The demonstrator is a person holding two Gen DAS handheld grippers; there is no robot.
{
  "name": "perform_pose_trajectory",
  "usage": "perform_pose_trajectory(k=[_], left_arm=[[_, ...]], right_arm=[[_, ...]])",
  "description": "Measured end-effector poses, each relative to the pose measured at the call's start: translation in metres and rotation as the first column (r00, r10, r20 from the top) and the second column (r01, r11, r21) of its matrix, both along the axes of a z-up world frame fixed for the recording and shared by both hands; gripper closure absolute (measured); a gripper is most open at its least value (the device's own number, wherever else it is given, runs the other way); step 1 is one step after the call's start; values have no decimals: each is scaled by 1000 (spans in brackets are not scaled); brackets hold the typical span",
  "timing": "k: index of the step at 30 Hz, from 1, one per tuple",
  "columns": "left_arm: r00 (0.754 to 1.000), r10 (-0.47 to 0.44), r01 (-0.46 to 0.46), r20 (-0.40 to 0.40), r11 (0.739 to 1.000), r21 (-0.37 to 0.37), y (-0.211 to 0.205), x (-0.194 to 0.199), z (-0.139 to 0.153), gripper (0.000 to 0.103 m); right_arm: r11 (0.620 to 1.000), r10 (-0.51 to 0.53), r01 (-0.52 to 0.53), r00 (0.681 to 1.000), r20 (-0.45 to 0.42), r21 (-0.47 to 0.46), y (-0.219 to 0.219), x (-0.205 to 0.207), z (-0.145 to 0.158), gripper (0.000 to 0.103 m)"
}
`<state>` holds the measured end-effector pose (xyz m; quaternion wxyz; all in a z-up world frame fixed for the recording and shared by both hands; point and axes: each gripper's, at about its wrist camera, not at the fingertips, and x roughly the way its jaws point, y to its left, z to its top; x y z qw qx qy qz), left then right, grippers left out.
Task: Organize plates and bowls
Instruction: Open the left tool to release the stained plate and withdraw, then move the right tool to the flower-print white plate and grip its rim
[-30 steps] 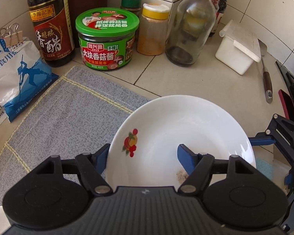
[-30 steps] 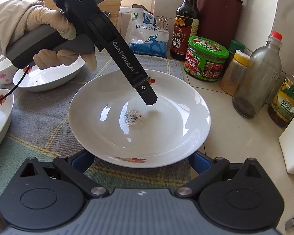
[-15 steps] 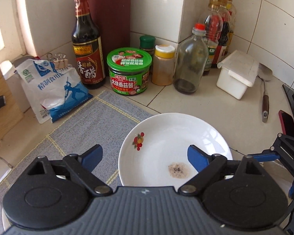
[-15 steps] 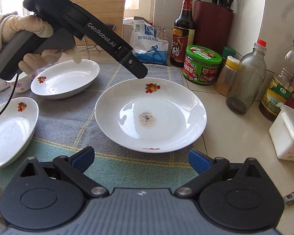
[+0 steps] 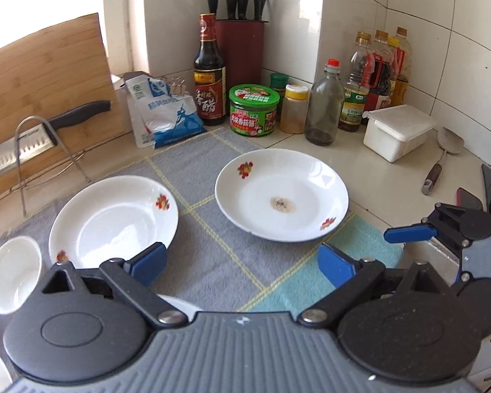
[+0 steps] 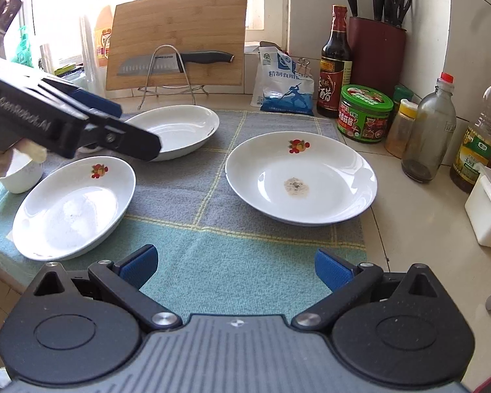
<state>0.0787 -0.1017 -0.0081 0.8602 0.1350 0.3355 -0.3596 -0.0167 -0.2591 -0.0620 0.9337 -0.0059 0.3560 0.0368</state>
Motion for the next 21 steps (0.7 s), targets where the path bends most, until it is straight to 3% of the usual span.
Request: perform_pose_trajectory(k=[9,15,21], left_arm=[[985,174,-174,-2,985,16,59,-47,-15,5],[964,250,-250,-90,968,5,99,-59,-32,5],[952,277,-273,-133,961,42,128,-68,-49,5]], right_arm=[[997,64,-64,998,0,39,16,-1,6,0],[993,78,-76,997,-17,87,28,11,3,0],[992,97,-93,994,-46,87,41,22,-1,0]])
